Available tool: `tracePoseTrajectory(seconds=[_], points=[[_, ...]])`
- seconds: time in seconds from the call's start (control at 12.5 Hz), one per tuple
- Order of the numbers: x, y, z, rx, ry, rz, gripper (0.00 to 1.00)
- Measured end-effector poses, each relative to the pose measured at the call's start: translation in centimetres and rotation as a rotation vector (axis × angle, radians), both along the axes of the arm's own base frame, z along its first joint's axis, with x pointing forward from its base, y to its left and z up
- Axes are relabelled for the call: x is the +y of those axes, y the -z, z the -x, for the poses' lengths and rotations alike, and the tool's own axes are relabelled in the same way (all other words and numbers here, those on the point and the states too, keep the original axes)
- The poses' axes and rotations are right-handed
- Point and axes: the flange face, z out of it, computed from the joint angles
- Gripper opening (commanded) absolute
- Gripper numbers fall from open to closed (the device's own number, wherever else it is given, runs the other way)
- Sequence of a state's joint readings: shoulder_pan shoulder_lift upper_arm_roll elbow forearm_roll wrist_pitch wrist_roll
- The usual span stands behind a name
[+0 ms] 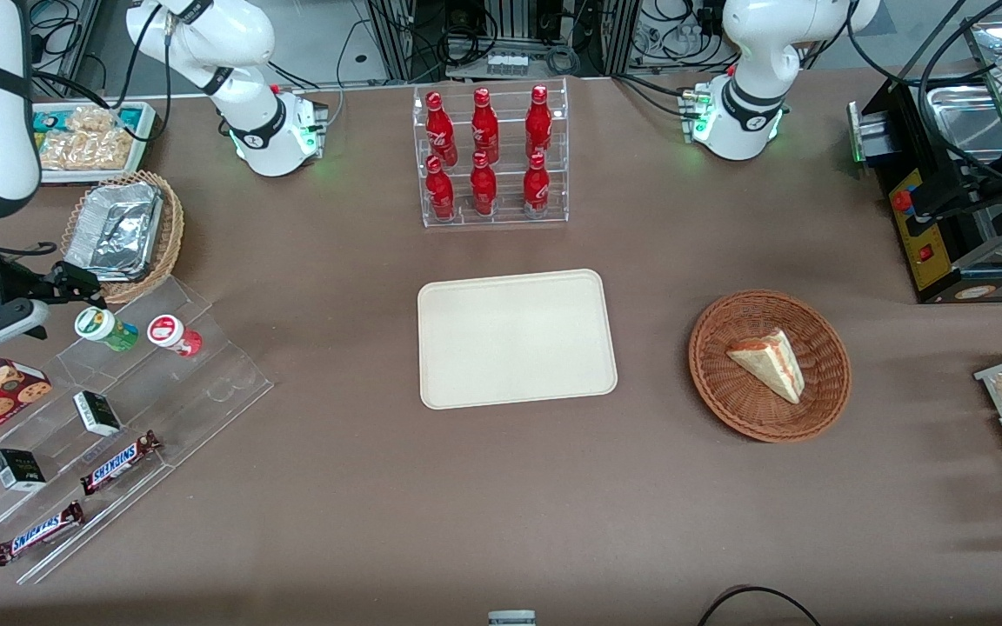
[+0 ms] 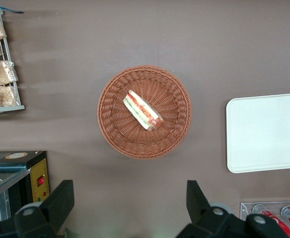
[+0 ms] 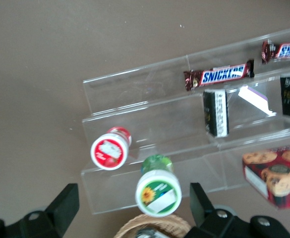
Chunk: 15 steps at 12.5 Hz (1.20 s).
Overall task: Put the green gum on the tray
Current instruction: 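Lower the open right gripper around the green-lidded gum tub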
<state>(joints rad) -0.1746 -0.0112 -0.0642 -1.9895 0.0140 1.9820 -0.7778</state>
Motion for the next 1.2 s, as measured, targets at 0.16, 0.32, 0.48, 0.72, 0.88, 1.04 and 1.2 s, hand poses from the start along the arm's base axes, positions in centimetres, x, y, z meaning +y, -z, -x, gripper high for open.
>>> tracePoseTrajectory(seconds=[0.16, 0.32, 0.48, 0.72, 0.88, 1.04, 1.2], points=[[-1.2, 1.3, 0.4, -0.027, -0.031, 0.008, 1.0], [-1.8, 2.7, 0.9, -0.039, -0.035, 0.013, 1.0], [-1.9, 3.8, 1.4, -0.033, -0.035, 0.011, 0.99], [-3.0, 5.2, 2.7, -0.014, -0.012, 0.003, 0.99], [-3.5, 5.9, 3.2, -0.017, -0.012, 0.003, 0.99], [-3.4, 6.4, 3.3, -0.013, -0.013, 0.002, 0.99], [-3.3, 6.8, 3.4, -0.023, -0.016, 0.006, 0.99]])
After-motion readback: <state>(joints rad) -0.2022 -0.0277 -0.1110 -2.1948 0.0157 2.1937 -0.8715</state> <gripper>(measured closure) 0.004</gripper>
